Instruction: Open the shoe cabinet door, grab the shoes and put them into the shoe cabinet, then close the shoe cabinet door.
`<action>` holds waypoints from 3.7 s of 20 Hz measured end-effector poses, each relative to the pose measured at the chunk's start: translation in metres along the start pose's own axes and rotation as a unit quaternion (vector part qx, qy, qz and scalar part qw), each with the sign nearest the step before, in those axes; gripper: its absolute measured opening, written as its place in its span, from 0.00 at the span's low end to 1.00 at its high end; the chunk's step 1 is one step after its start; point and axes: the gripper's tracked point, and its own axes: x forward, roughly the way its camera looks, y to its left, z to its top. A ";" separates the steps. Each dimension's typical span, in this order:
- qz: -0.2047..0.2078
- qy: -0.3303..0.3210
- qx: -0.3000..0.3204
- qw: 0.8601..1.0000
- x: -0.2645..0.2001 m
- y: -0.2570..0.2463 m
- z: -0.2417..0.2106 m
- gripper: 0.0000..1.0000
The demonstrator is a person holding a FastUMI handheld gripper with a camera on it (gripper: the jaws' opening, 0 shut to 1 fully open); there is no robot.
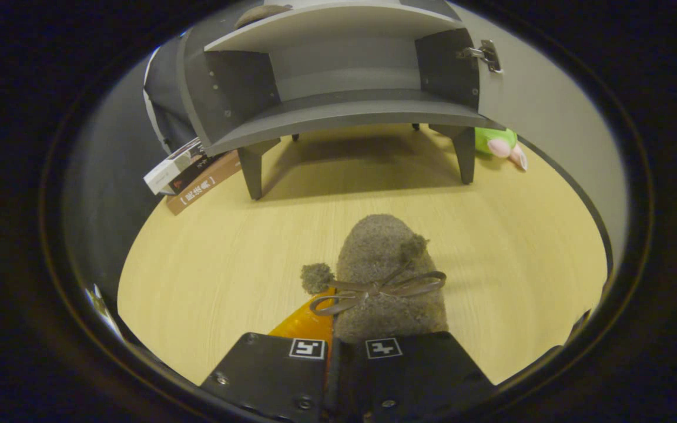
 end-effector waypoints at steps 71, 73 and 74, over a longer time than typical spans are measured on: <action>-0.023 -0.294 -0.066 0.953 -0.295 0.077 0.355 1.00; -0.022 -0.312 -0.072 0.947 -0.334 0.078 0.323 1.00; -0.019 -0.319 -0.073 0.945 -0.355 0.078 0.305 1.00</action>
